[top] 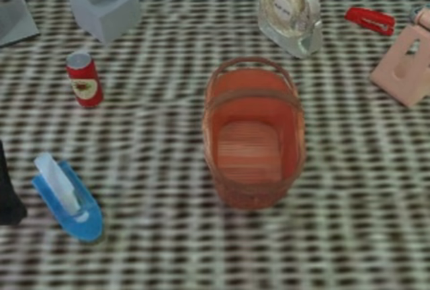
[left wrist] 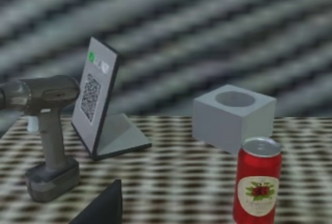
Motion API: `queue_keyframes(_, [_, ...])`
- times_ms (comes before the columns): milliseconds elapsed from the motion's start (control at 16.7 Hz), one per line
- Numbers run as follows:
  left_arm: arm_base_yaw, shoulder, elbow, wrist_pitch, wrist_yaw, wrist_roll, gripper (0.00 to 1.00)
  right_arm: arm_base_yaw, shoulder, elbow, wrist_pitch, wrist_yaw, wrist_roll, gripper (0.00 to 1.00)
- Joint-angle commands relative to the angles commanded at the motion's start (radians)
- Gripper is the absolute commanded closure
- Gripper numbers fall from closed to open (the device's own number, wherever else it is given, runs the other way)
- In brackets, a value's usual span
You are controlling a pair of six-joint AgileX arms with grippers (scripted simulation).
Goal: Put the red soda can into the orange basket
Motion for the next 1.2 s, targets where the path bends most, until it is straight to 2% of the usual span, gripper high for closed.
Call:
queue_keyframes(300, [-0.013, 0.053, 0.054, -0.032, 0.011, 0.017, 0.00, 0.000, 0.000, 0.000, 0.000, 0.000, 0.000, 0.00])
queue_keyframes(540, [-0.044, 0.253, 0.259, -0.153, 0.037, 0.078, 0.00, 0.000, 0.000, 0.000, 0.000, 0.000, 0.000, 0.00])
queue_keyframes(840, [-0.080, 0.658, 0.673, -0.395, 0.060, 0.192, 0.00, 0.000, 0.000, 0.000, 0.000, 0.000, 0.000, 0.00])
queue_keyframes(1200, [-0.107, 1.278, 1.299, -0.765, 0.064, 0.356, 0.00, 0.000, 0.000, 0.000, 0.000, 0.000, 0.000, 0.00])
